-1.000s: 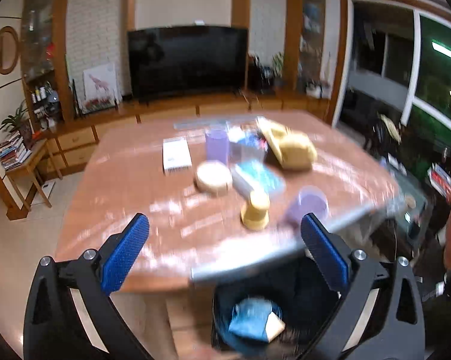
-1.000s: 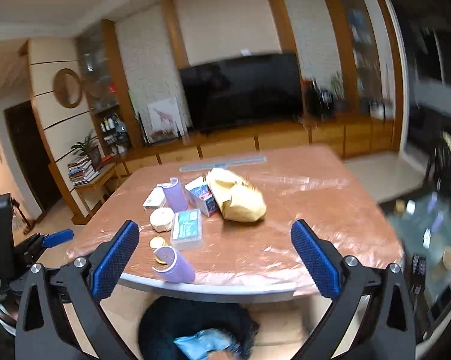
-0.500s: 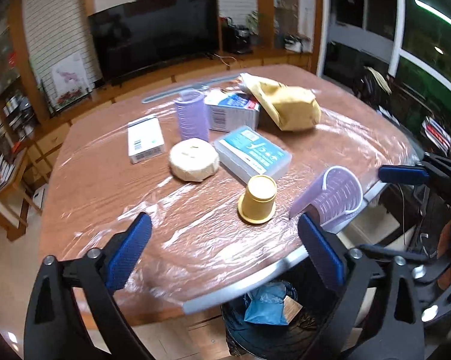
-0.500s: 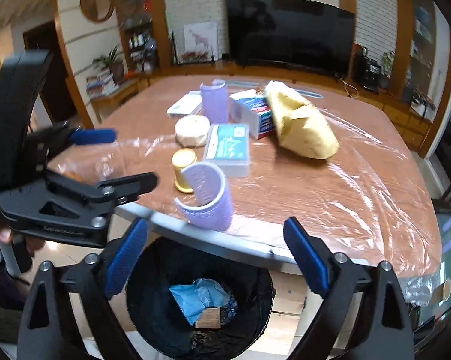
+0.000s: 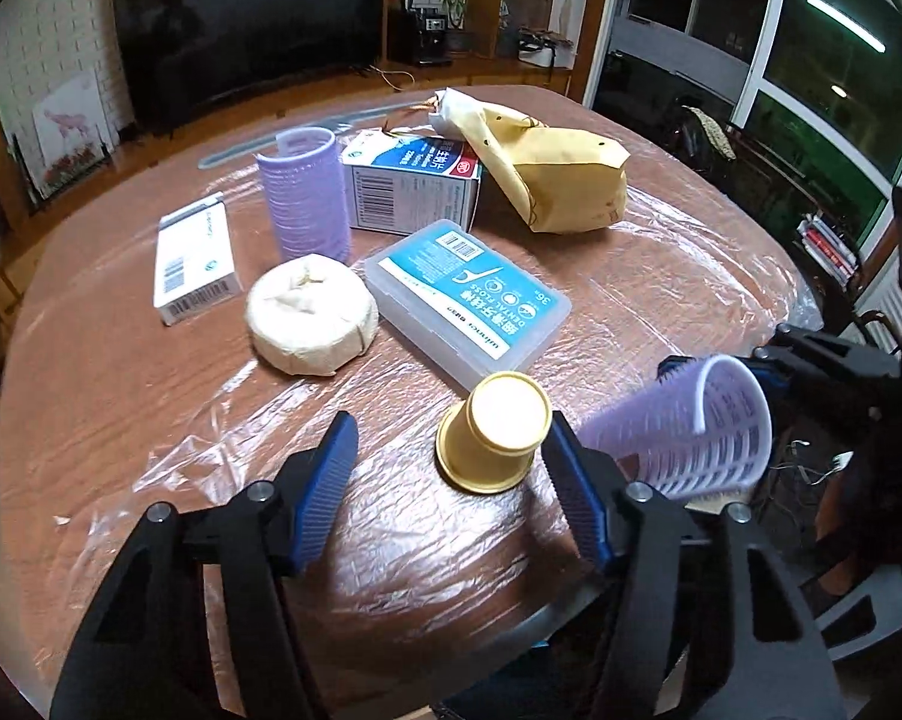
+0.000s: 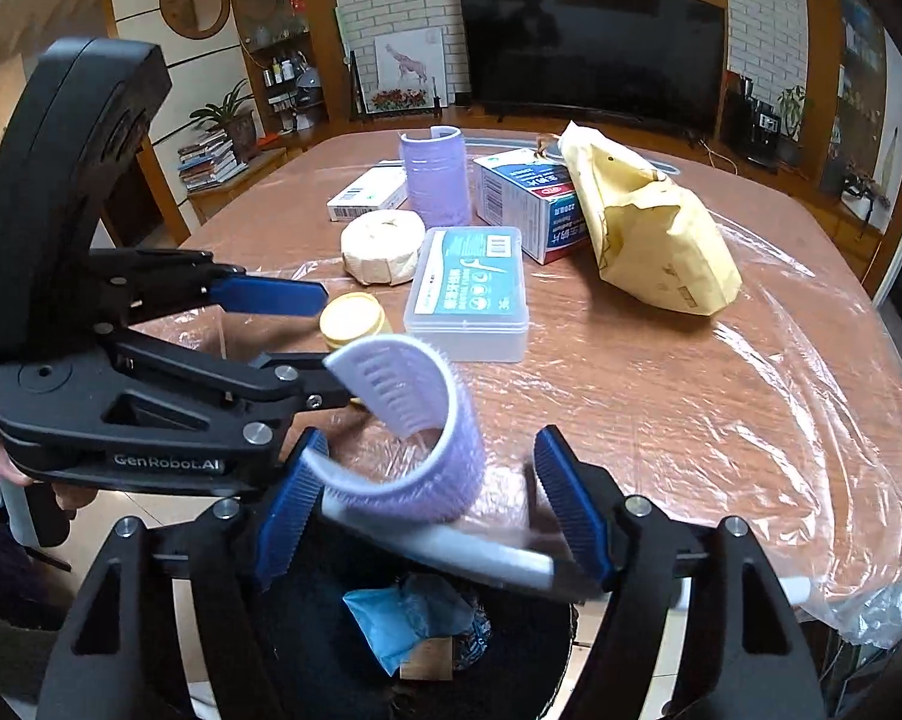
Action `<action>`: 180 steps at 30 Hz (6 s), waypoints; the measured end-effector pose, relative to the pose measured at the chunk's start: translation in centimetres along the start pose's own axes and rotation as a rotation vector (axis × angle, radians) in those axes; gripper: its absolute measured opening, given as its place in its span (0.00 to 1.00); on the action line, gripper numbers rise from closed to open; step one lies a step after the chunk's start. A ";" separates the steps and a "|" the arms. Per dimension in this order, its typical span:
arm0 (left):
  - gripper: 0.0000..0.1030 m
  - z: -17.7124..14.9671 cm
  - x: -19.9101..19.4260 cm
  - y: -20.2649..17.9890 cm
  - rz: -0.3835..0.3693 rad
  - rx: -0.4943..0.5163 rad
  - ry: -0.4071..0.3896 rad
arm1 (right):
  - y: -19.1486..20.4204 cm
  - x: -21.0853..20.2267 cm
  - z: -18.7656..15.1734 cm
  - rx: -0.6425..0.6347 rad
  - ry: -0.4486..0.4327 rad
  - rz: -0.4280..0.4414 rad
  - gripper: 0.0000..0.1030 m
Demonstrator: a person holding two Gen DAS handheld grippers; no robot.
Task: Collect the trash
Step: 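Grasp the purple hair roller with the right tool while the left tool grasps the yellow cup, then carry the purple roller and yellow cup over the trash bin with both tools, then open both tools to drop the roller and cup into the bin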
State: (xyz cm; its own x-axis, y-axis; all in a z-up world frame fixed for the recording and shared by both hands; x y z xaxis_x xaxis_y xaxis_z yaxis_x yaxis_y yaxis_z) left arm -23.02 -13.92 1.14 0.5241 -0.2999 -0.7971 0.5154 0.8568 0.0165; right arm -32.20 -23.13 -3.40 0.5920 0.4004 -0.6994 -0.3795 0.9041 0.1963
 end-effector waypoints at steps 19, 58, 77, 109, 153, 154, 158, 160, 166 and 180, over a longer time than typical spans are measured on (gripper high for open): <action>0.36 0.0 0.5 1.1 -0.067 -0.062 0.018 | -2.5 1.1 1.9 0.072 0.007 0.060 0.35; 0.36 -2.6 -5.7 0.2 -0.010 -0.134 -0.042 | -3.5 -5.4 1.3 0.150 0.007 0.196 0.35; 0.36 -6.4 -6.3 -3.3 -0.040 -0.103 0.019 | -2.2 -6.3 -3.1 0.113 0.102 0.214 0.35; 0.36 -10.7 -2.3 -5.4 -0.016 -0.073 0.153 | -1.8 -1.6 -7.7 0.074 0.265 0.156 0.35; 0.36 -12.5 4.7 -6.1 0.056 -0.010 0.283 | -2.5 4.6 -10.0 0.079 0.385 0.082 0.35; 0.36 -12.5 4.7 -6.1 0.056 -0.009 0.284 | -2.5 4.6 -10.0 0.080 0.386 0.081 0.35; 0.36 -12.5 5.1 -6.2 0.059 -0.001 0.289 | -2.7 5.0 -10.3 0.084 0.392 0.071 0.35; 0.36 -12.6 5.3 -6.3 0.063 0.010 0.291 | -2.7 5.0 -10.4 0.085 0.394 0.067 0.35; 0.36 -12.7 5.8 -6.4 0.066 0.018 0.304 | -2.8 5.3 -10.8 0.090 0.405 0.059 0.35; 0.78 -12.2 5.0 -5.4 0.096 -0.026 0.243 | -4.9 3.7 -10.8 0.215 0.363 0.058 0.71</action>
State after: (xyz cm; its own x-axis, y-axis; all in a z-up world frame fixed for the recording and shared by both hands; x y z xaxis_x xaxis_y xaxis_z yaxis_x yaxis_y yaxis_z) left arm -31.46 -14.94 -10.24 0.3900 -0.1101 -0.9142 0.4517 0.8880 0.0858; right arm -35.80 -27.68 -14.39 0.2705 0.4076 -0.8722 -0.2253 0.9076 0.3542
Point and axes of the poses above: each gripper's, at about its wrist camera, not at the fingertips, and x roughly the way its jaws point, y to its left, z to its top, the point moved 1 cm from there along x, roughly the way its jaws point, and after that the axes turned 7 degrees about z, right-handed, at the moved point
